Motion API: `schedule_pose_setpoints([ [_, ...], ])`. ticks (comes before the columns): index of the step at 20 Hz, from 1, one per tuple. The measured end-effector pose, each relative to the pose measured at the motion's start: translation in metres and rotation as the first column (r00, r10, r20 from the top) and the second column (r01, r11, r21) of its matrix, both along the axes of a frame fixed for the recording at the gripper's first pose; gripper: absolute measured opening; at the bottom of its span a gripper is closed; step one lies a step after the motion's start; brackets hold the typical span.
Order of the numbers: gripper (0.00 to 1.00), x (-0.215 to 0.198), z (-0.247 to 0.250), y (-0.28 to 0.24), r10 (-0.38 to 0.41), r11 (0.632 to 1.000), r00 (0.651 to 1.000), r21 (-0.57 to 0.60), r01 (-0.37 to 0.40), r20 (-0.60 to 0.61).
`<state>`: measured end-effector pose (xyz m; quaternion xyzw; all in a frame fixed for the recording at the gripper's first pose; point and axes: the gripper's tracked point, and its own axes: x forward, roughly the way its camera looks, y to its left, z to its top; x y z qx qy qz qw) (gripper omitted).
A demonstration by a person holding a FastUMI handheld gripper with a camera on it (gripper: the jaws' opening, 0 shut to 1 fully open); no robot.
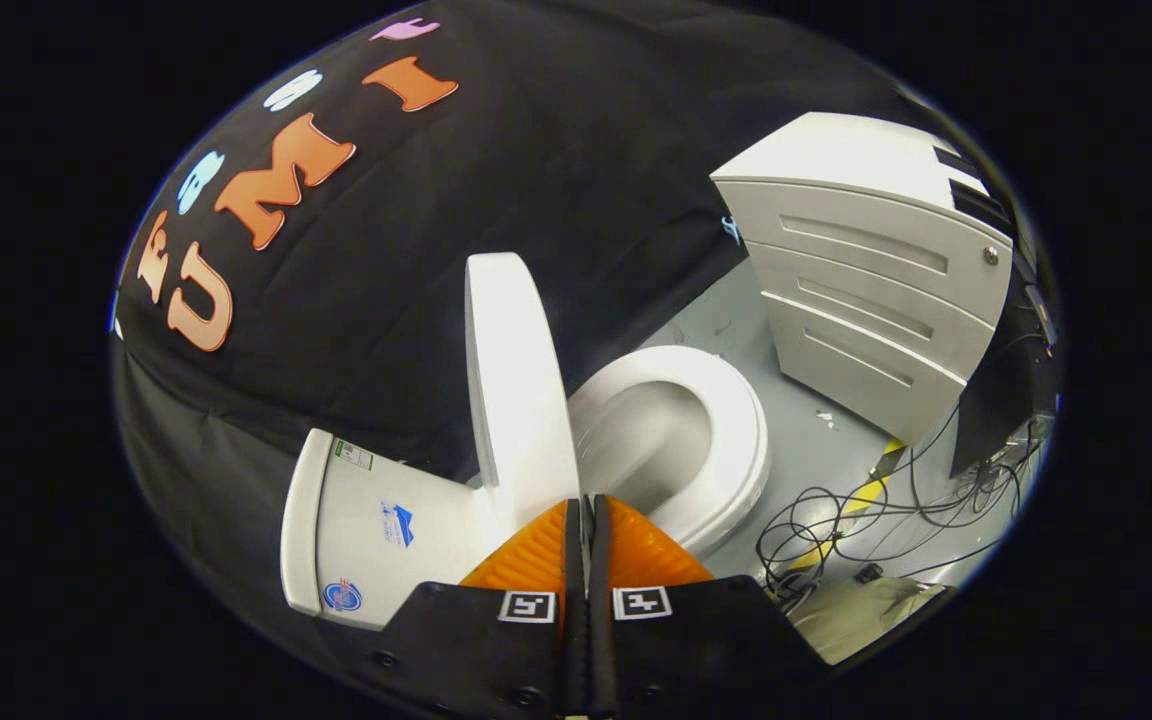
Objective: Open the toilet lid.
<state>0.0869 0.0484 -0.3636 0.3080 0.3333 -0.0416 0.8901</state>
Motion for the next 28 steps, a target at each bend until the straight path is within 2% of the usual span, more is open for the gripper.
schedule_pose_setpoints([
  [6, 0.07, -0.003, 0.025, 0.029, 0.002, 0.996, 0.999, -0.088, 0.001, 0.040],
  [9, 0.07, -0.006, 0.032, 0.037, 0.026, 0.983, 0.998, -0.181, -0.016, 0.057],
  [14, 0.08, -0.009, 0.048, 0.066, 0.049, 0.982, 0.995, -0.184, -0.033, 0.084],
  [19, 0.08, -0.013, 0.061, 0.093, 0.104, 0.964, 0.988, -0.256, -0.073, 0.111],
  [24, 0.07, -0.018, 0.072, 0.124, 0.159, 0.953, 0.978, -0.278, -0.117, 0.133],
  [28, 0.07, -0.023, 0.079, 0.156, 0.222, 0.927, 0.963, -0.340, -0.161, 0.151],
])
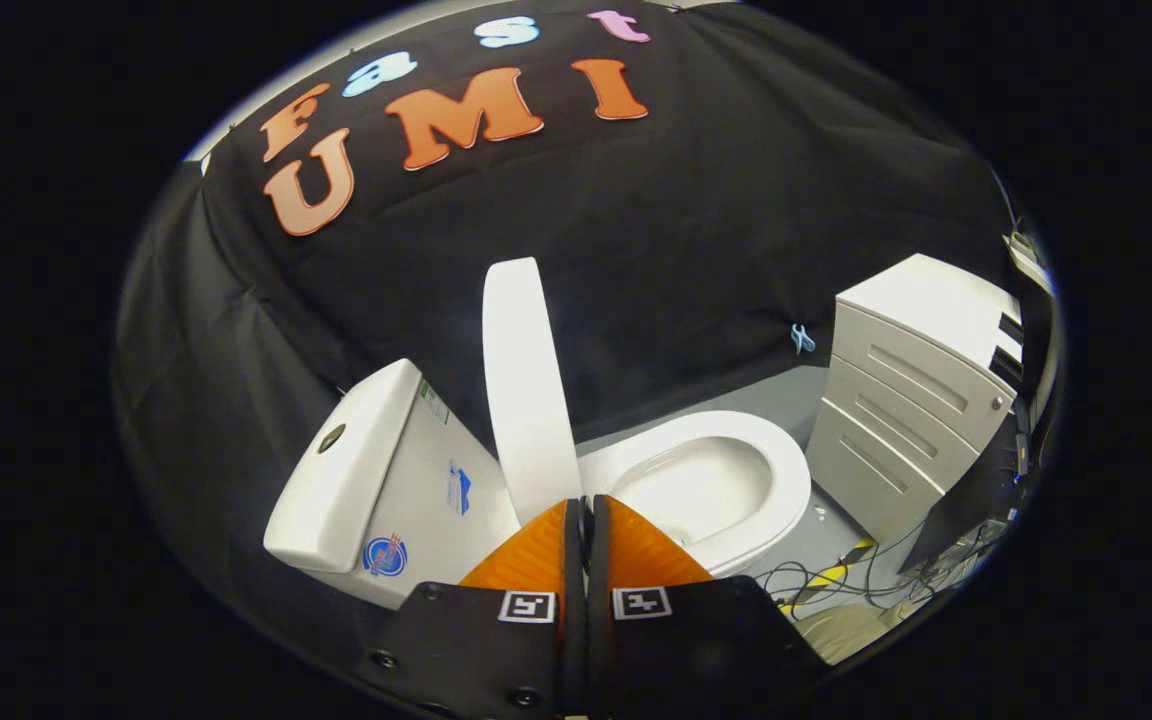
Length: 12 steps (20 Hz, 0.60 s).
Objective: Open the toilet lid.
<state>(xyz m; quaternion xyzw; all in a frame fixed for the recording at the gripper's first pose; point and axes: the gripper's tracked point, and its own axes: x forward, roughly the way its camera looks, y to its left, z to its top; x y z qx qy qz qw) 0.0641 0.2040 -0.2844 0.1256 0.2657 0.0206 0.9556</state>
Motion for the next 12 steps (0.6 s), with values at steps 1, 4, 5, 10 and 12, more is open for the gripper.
schedule_pose_setpoints([
  [1, 0.07, -0.002, 0.001, 0.008, 0.013, 1.000, 1.000, -0.010, -0.013, 0.006],
  [4, 0.08, -0.003, 0.004, 0.030, 0.049, 0.998, 0.999, -0.043, -0.048, 0.022],
  [5, 0.08, -0.005, 0.005, 0.036, 0.060, 0.997, 0.998, -0.052, -0.059, 0.028],
  [10, 0.07, -0.013, 0.008, 0.068, 0.121, 0.990, 0.992, -0.084, -0.117, 0.042],
  [12, 0.08, -0.016, 0.006, 0.080, 0.139, 0.987, 0.989, -0.088, -0.135, 0.047],
])
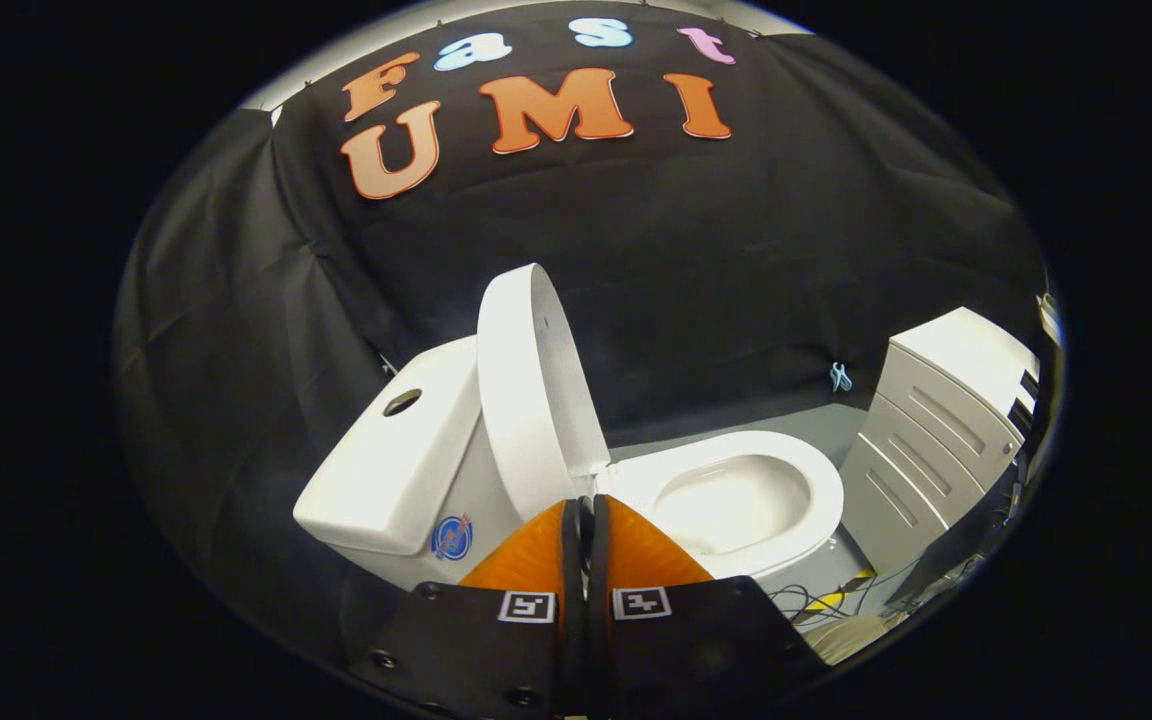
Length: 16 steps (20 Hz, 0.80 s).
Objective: Open the toilet lid.
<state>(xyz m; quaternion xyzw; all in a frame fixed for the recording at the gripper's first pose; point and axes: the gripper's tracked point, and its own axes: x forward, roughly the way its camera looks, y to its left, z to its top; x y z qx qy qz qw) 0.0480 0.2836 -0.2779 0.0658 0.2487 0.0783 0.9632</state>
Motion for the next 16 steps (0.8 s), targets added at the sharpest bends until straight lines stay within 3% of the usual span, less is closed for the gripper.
schedule_pose_setpoints([
  [16, 0.07, -0.014, -0.003, 0.048, 0.076, 0.997, 0.997, -0.030, -0.076, 0.013],
])
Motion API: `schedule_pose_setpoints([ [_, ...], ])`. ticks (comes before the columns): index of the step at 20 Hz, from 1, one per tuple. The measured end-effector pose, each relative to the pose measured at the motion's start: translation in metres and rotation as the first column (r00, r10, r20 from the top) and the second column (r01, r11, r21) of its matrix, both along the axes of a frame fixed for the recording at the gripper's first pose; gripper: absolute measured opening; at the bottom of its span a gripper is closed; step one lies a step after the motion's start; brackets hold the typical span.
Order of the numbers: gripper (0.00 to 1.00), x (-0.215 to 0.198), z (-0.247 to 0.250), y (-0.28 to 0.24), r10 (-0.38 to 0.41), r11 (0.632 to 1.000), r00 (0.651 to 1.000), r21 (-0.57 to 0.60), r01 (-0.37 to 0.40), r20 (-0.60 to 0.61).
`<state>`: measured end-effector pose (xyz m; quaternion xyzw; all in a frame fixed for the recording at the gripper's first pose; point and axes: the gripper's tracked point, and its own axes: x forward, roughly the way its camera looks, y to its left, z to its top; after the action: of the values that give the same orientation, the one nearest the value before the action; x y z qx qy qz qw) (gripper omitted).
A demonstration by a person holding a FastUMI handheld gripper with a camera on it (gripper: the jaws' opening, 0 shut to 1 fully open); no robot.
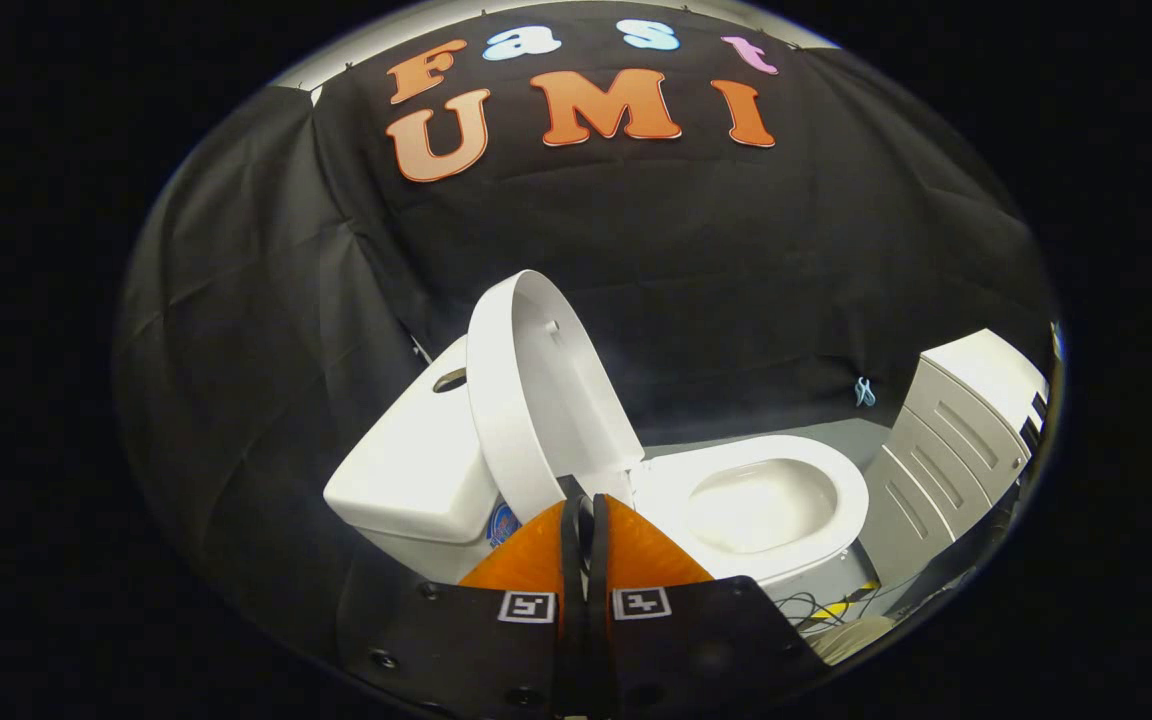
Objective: Open the toilet lid.
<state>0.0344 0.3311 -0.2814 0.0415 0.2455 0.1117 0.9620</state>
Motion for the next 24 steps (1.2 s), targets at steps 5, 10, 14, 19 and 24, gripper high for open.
schedule_pose_setpoints([
  [5, 0.08, -0.003, -0.003, 0.011, 0.026, 0.999, 1.000, -0.031, -0.026, 0.000],
  [10, 0.08, -0.002, -0.001, 0.011, 0.019, 1.000, 1.000, -0.023, -0.019, -0.002],
  [14, 0.11, -0.003, 0.000, 0.014, 0.046, 0.999, 0.999, -0.025, -0.046, -0.003],
  [19, 0.33, -0.005, 0.007, 0.023, 0.121, 0.992, 0.993, 0.047, -0.120, -0.009],
  [24, 0.71, -0.002, 0.025, 0.020, 0.137, 0.990, 0.989, 0.029, -0.138, 0.047],
])
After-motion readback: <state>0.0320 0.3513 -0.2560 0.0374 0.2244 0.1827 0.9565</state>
